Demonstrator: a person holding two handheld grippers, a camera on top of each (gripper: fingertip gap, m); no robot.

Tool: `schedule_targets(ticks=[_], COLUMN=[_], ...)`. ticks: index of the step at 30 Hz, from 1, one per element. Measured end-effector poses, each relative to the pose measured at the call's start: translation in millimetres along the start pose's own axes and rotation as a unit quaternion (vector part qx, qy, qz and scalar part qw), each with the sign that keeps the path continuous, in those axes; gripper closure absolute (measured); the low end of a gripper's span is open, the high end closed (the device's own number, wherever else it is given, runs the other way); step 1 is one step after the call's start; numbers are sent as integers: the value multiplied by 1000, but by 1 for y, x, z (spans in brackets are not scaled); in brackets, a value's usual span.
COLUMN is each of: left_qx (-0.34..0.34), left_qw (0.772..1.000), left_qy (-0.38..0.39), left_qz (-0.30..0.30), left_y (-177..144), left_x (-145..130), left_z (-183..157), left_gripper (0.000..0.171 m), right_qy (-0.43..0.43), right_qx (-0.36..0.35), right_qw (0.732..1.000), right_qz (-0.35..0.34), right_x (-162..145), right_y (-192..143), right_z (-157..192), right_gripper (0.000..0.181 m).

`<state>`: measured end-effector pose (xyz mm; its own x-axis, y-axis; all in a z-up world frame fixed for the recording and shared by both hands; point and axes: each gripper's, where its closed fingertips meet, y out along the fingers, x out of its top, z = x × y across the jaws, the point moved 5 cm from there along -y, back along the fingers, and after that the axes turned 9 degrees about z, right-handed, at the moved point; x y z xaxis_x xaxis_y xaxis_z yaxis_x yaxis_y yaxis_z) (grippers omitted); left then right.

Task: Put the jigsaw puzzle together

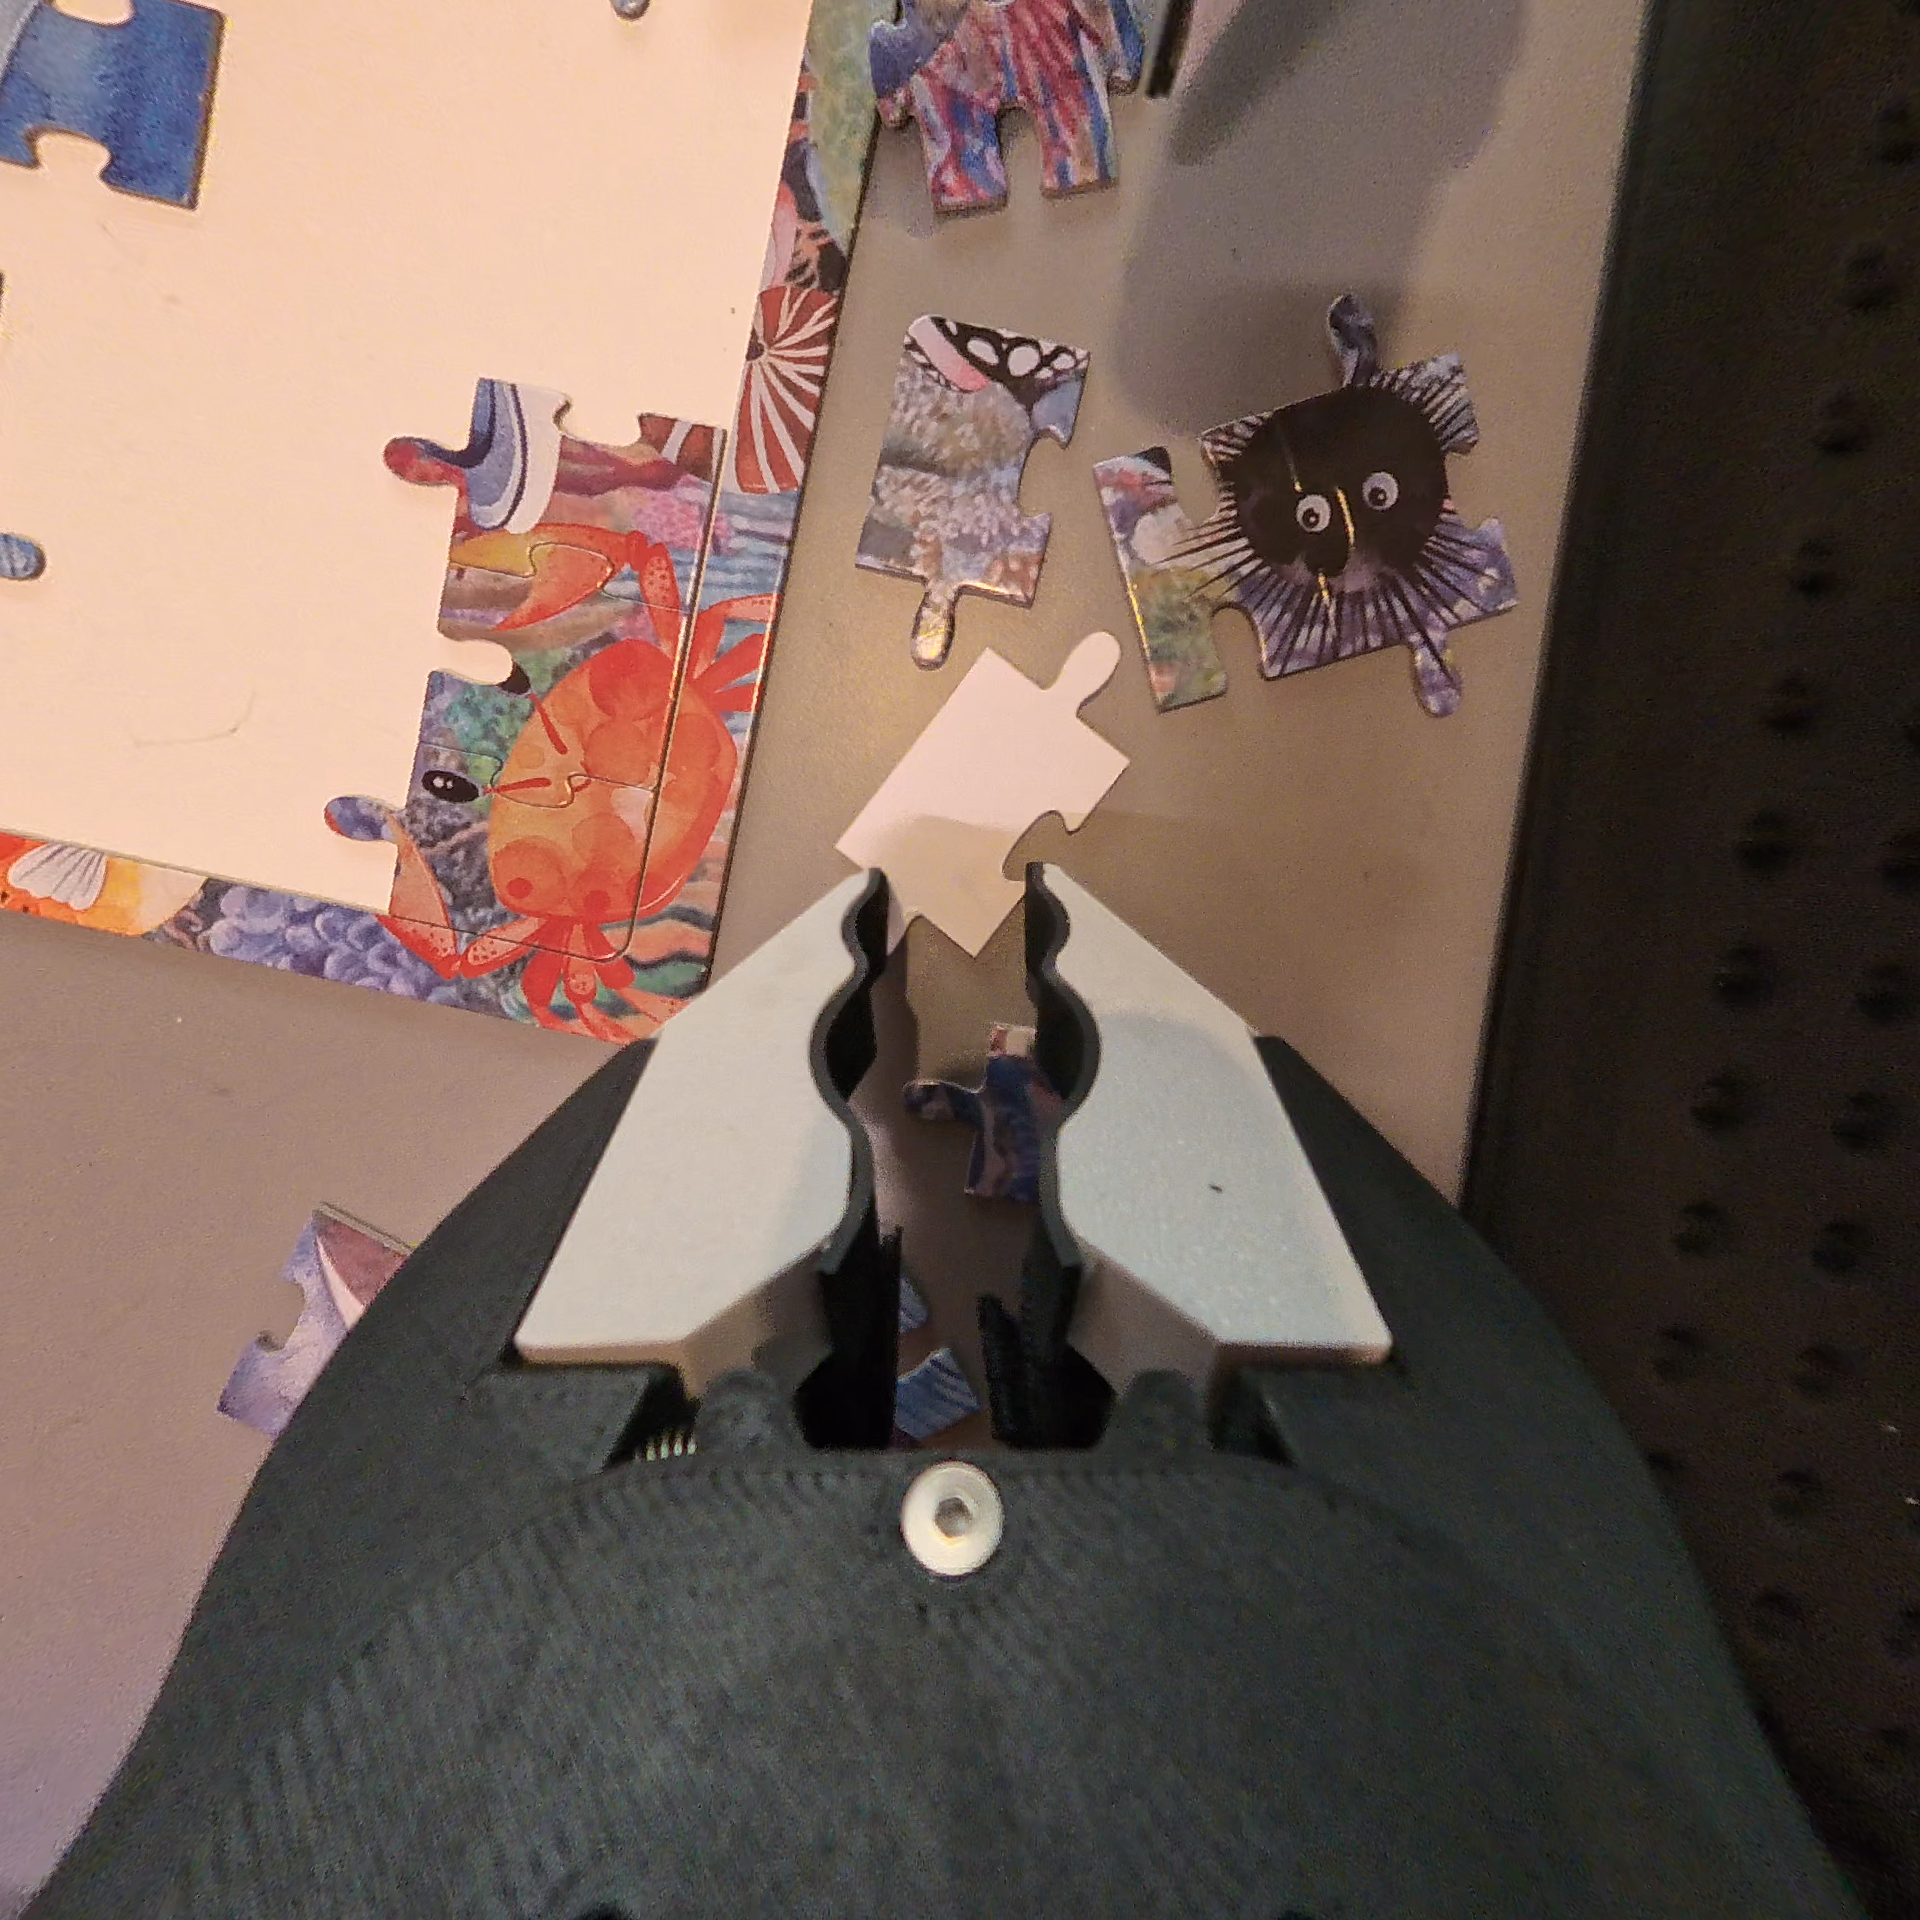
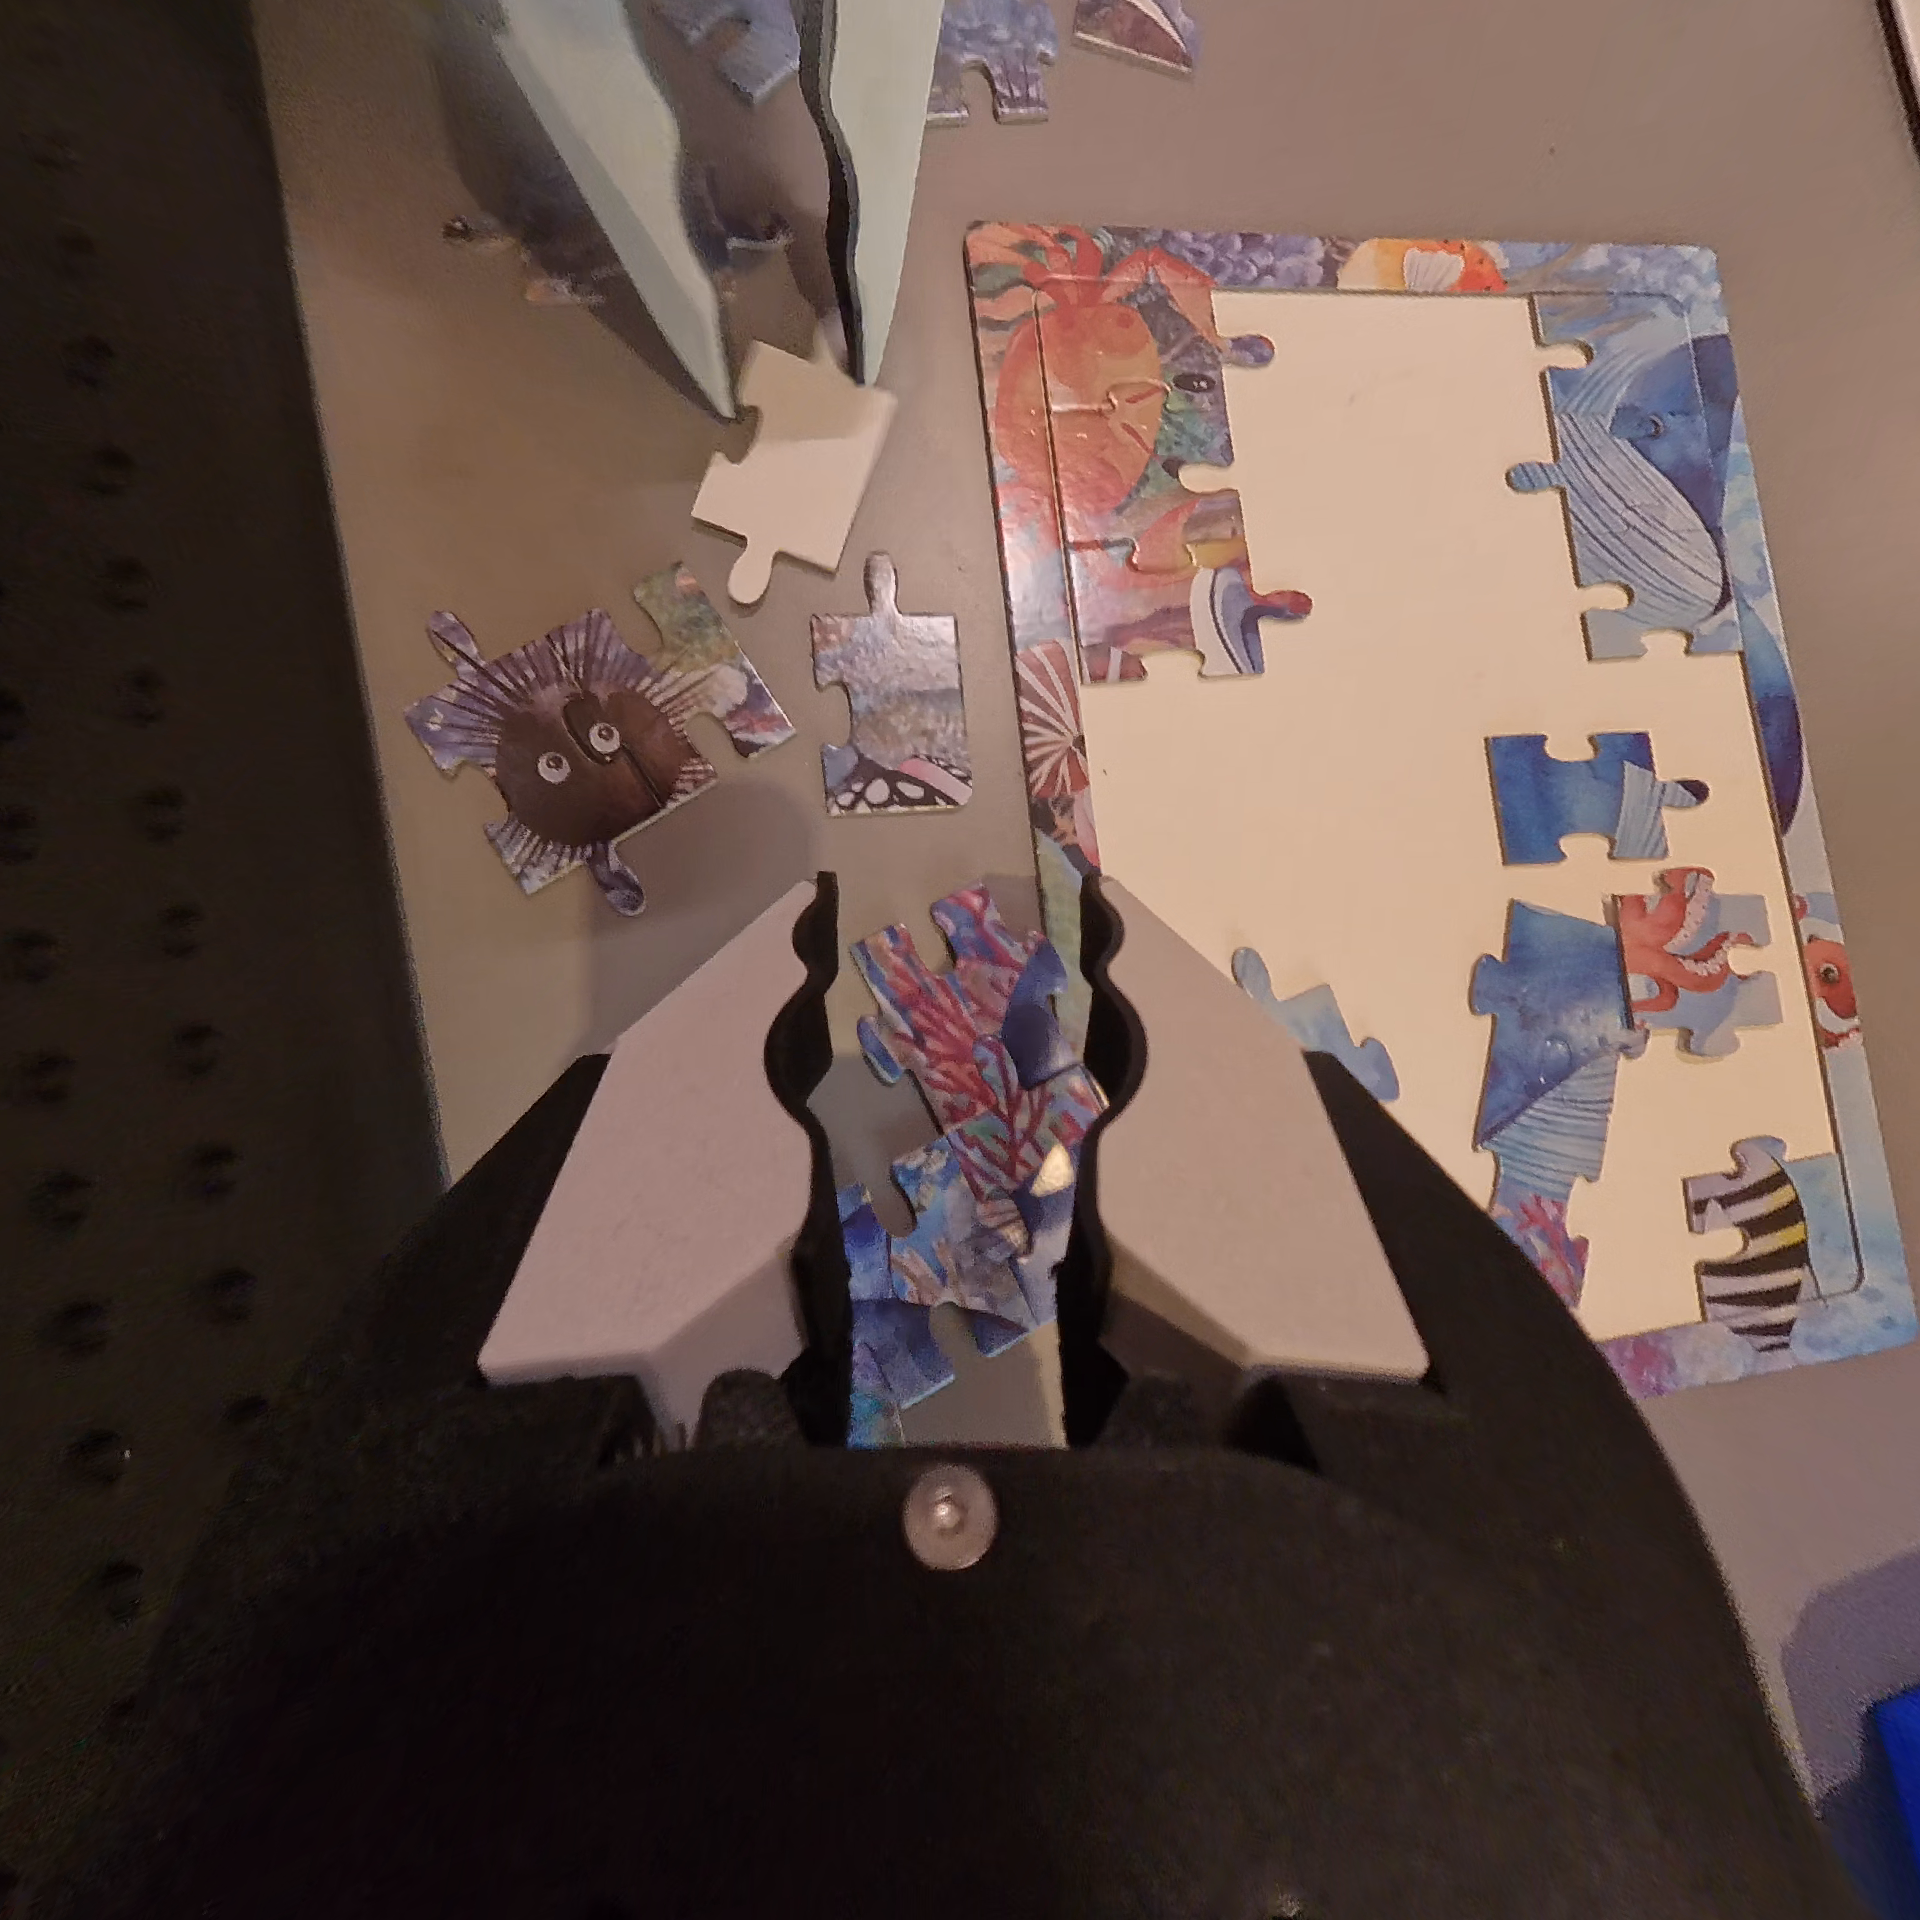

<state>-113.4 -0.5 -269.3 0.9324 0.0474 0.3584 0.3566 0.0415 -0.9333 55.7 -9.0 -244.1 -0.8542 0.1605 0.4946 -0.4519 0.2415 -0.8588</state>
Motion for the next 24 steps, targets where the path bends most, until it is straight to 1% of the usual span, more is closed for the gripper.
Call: schedule_targets(ticks=[4,10,13,14,16,18,20,22,23,24], left_qx=[-21,-42,-74,-95,-132,-165,-187,-207,-222,-229], left_qw=[999,998,994,991,983,975,968,962,956,952], left_qy=[-24,-41,-64,-73,-98,-118,-134,-142,-142,-148], left_qz=[-19,-33,-53,-61,-76,-90,-101,-110,-125,-143], left_y=[0,-2,-4,-4,-5,-6,-6,-7,-10,-13], left_x=[0,4,7,8,10,11,12,12,14,16], left_z=[2,3,4,4,4,5,8,9,8,9], left_gripper=[147,147,147,147,147,147,147,148,162,161], right_qy=[-26,-90,-118,-130,-165,-201,-226,-241,-242,-237], right_qx=[9,-15,-42,-50,-87,-110,-125,-132,-128,-124], right_qw=[1000,996,992,990,982,973,966,961,961,963], right_qz=[-11,-2,-3,-4,-5,9,23,31,31,30], right_x=[12,32,42,46,54,58,60,59,59,59], right_y=[6,22,30,31,33,38,44,49,51,50], right_z=[11,30,35,37,38,40,39,36,35,33], right_gripper=[136,137,136,134,135,136,146,171,178,181])
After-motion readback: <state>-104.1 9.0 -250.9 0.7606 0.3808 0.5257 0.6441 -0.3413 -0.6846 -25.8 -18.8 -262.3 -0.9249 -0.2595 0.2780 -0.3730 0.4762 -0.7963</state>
